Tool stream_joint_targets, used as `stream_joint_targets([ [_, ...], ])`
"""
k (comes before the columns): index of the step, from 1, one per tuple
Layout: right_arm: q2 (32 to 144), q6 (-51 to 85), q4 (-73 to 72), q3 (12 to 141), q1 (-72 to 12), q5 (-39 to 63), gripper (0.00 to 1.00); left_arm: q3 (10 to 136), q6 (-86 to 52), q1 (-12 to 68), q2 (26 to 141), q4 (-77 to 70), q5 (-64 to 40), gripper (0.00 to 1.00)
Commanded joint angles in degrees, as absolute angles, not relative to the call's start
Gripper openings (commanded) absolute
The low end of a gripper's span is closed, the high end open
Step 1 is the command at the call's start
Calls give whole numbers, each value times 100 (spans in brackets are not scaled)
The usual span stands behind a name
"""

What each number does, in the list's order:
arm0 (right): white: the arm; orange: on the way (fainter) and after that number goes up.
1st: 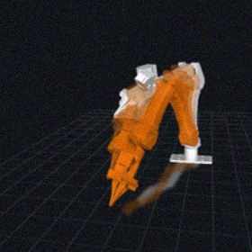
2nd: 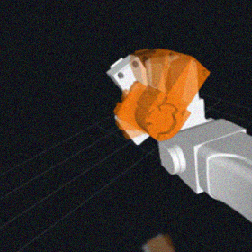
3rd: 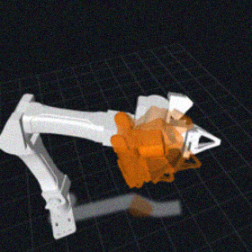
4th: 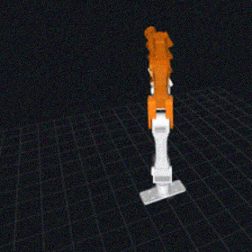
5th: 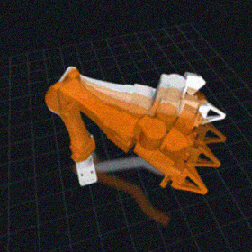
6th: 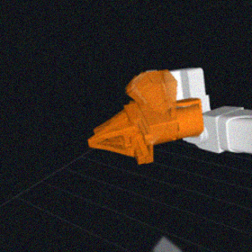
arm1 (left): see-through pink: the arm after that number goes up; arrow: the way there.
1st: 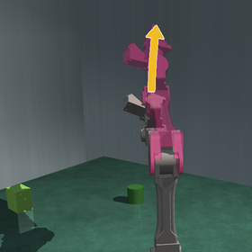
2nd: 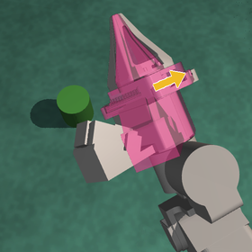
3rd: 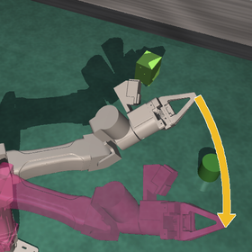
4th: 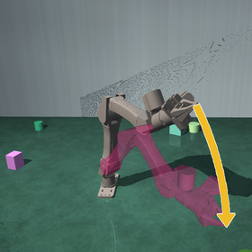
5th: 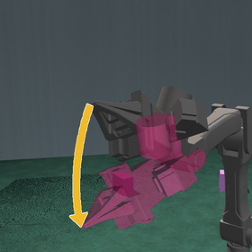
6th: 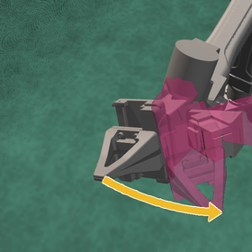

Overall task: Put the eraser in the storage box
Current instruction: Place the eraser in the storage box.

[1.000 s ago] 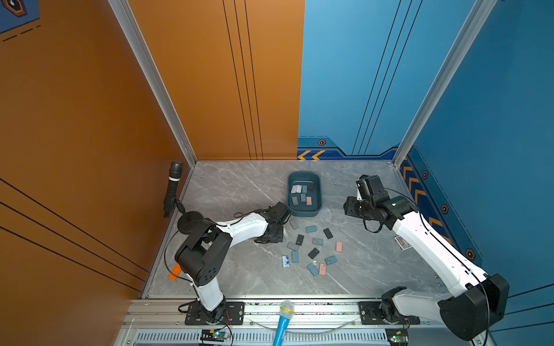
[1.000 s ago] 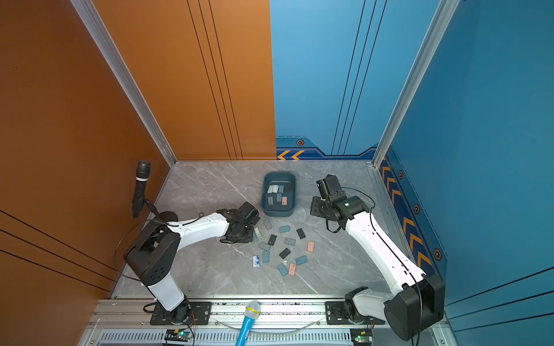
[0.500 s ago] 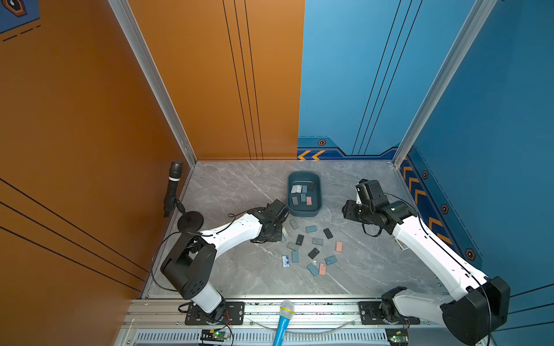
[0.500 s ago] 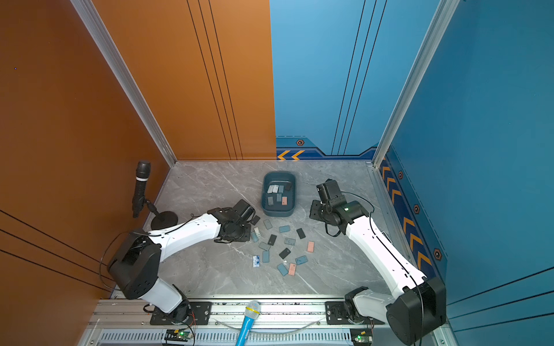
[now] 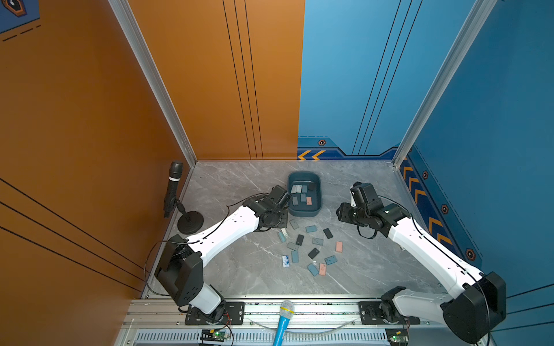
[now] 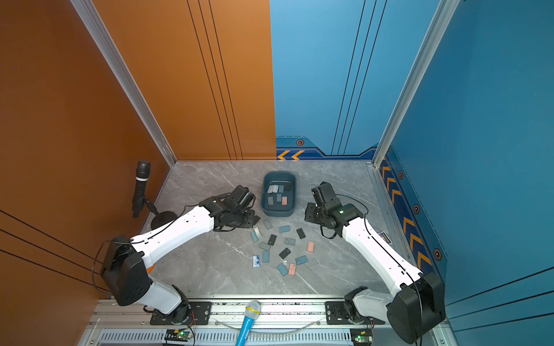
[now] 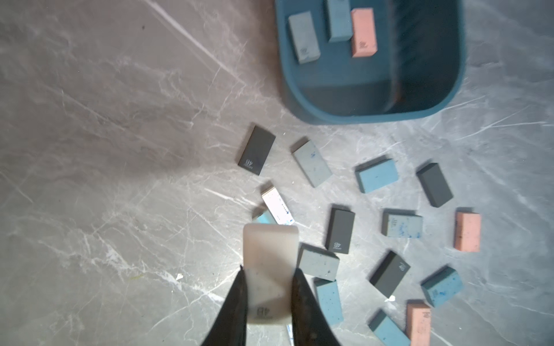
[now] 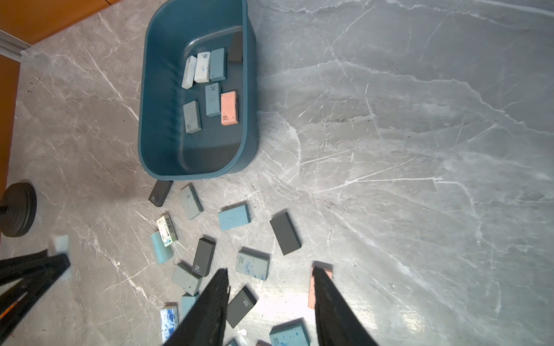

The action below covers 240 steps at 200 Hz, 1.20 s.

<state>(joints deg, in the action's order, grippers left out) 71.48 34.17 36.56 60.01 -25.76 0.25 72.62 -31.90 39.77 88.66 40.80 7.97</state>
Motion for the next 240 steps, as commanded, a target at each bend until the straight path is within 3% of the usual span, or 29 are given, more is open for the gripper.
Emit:
stream_joint_targets([
  [1, 7168, 3557, 3489, 5825, -2619, 87, 47, 7796, -2878, 4031, 9168, 4303, 705, 24],
  [142, 6626, 3972, 3103, 4858, -2536, 192, 48, 11273, -2159, 4187, 12194, 4828, 140, 24],
  [240, 6152, 4149, 3129, 4378, -2279, 273, 48, 12577, -2293, 3964, 13661, 4827, -233, 24],
])
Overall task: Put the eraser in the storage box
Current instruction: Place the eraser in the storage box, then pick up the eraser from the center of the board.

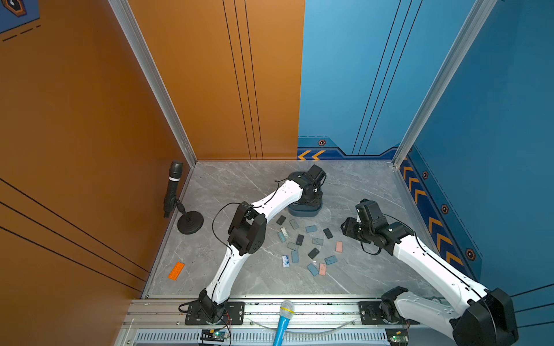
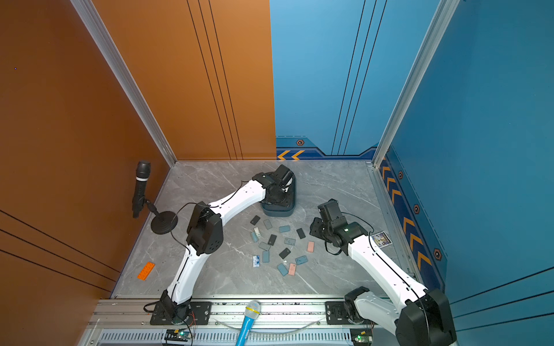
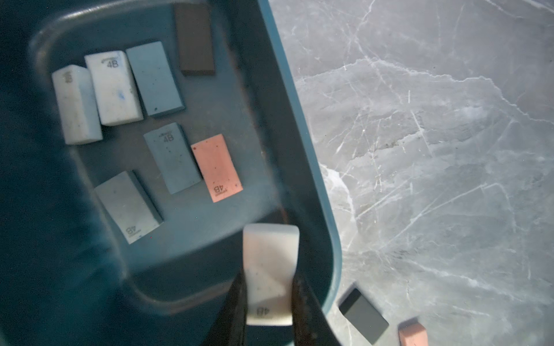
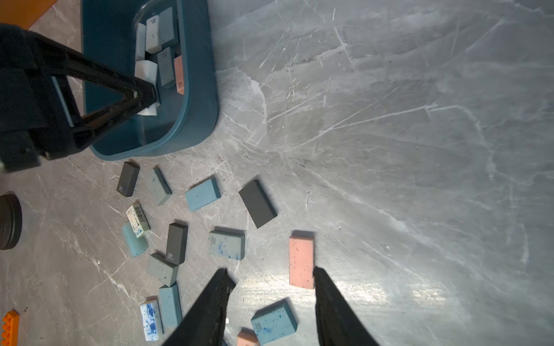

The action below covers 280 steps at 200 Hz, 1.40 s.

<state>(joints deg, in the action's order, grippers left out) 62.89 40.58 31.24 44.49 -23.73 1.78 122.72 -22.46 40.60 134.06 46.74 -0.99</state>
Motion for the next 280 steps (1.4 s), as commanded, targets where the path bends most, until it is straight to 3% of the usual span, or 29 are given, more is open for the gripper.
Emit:
stream_joint_targets([
  [1, 6148, 4149, 3133, 4377, -2278, 277, 48, 12586, -2298, 3960, 13668, 4826, -235, 25],
  [26, 6125, 4130, 3162, 4377, -2200, 299, 48, 12791, -2378, 3907, 13915, 4832, -324, 26],
  [76, 6177, 4111, 3157, 4386, -2127, 382, 48, 12869, -2452, 3878, 14002, 4831, -369, 39],
  [135, 6412, 3987, 3246, 4620, -2135, 498, 48, 12698, -2418, 3894, 13615, 4826, -170, 49],
  [201, 6536, 4002, 3392, 4847, -2453, 374, 48, 11911, -2101, 4065, 12355, 4716, 438, 50],
  [280, 6669, 4221, 3792, 5093, -3135, -153, 47, 9425, -1993, 4128, 10169, 3505, 500, 50],
])
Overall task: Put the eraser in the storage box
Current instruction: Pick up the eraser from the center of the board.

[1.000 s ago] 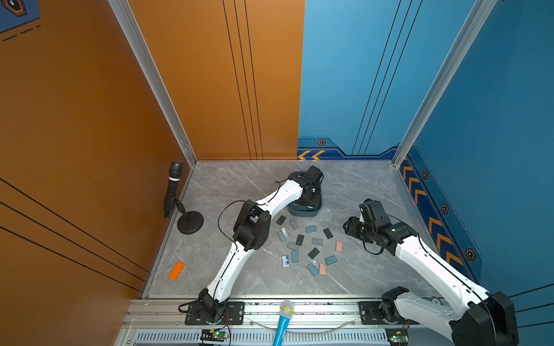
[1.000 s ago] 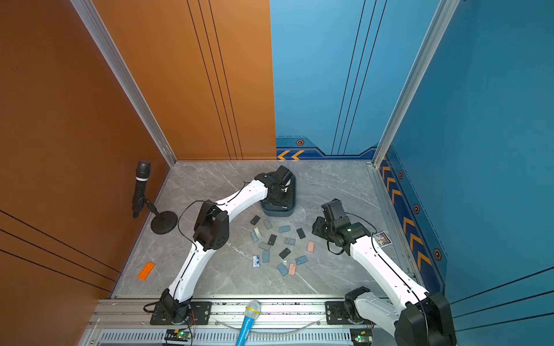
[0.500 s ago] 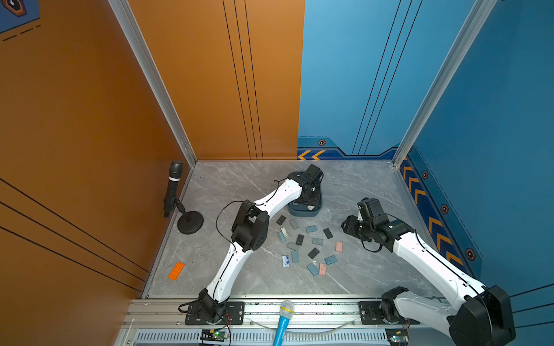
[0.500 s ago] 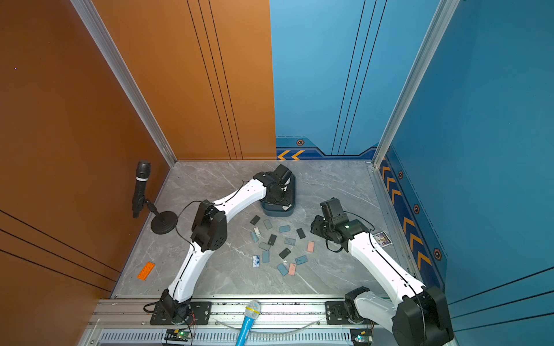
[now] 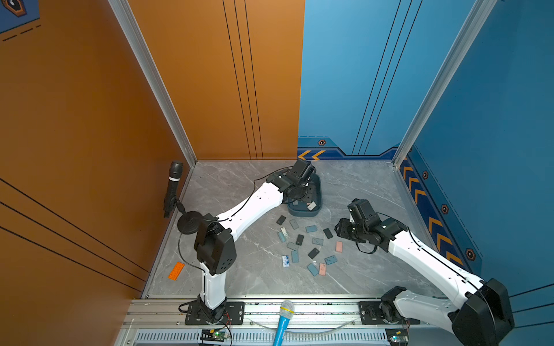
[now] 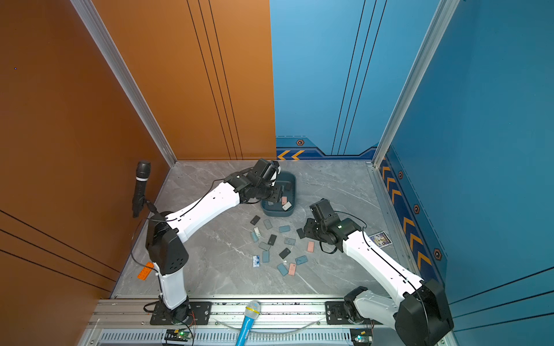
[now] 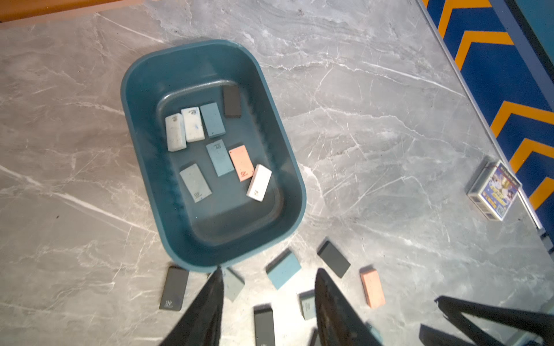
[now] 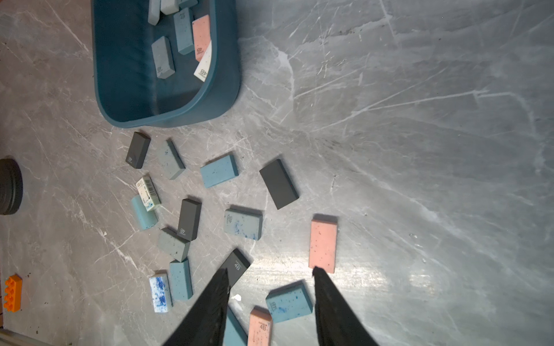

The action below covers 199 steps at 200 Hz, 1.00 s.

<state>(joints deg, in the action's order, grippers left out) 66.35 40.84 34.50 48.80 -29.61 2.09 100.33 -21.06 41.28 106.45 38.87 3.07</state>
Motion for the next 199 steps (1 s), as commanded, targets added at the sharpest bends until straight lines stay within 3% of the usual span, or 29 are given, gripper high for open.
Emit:
stream_joint_targets([
  [1, 6665, 4224, 3790, 5095, -3141, -164, 47, 9388, -1994, 4130, 10143, 3493, 501, 50],
  [109, 6968, 4614, 4096, 5116, -3981, -694, 48, 6799, -2244, 3925, 7954, 2864, 872, 50],
  [199, 7059, 5285, 4105, 4805, -4773, -1109, 49, 5508, -2597, 3683, 7063, 2558, 808, 49],
])
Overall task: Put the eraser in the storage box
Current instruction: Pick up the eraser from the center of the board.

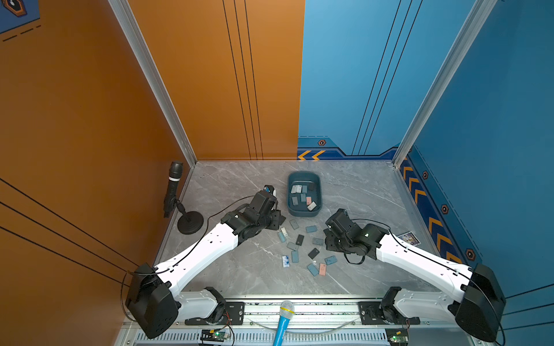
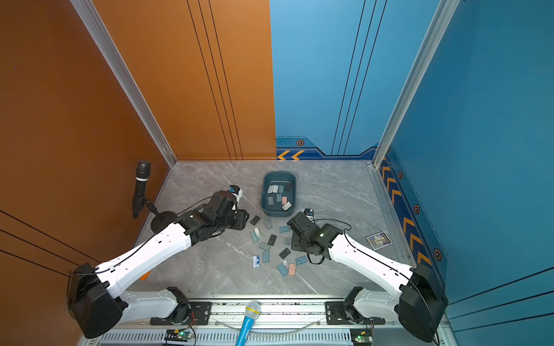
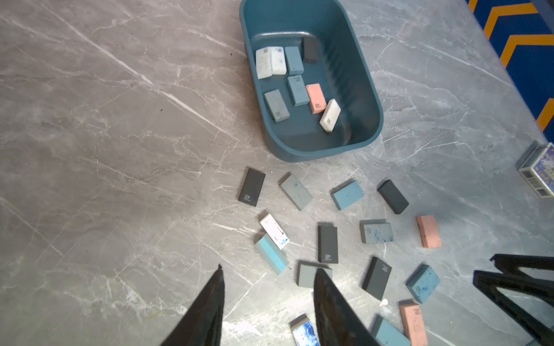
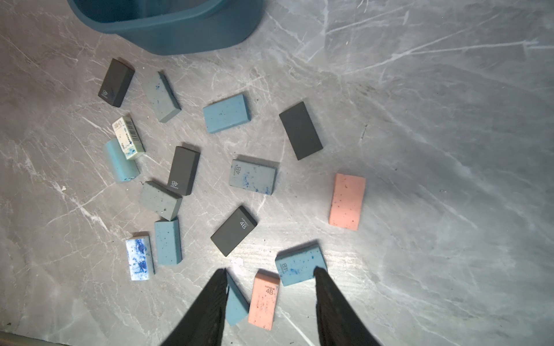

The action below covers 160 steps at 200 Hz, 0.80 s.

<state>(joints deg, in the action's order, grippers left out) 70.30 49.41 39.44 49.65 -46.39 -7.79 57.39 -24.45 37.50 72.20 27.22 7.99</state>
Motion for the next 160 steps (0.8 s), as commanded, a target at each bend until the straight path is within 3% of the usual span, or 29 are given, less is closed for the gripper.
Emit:
stream_joint_targets([
  [1, 7058, 5288, 4105, 4797, -4773, -1108, 49, 5501, -2604, 3683, 7061, 2562, 804, 49],
  [105, 7597, 5057, 3972, 4890, -4736, -1356, 60, 4782, -3002, 3672, 6728, 2554, 592, 49],
  [160, 8027, 4772, 4008, 4931, -4253, -1541, 62, 4692, -3041, 3667, 6656, 2583, 652, 49],
])
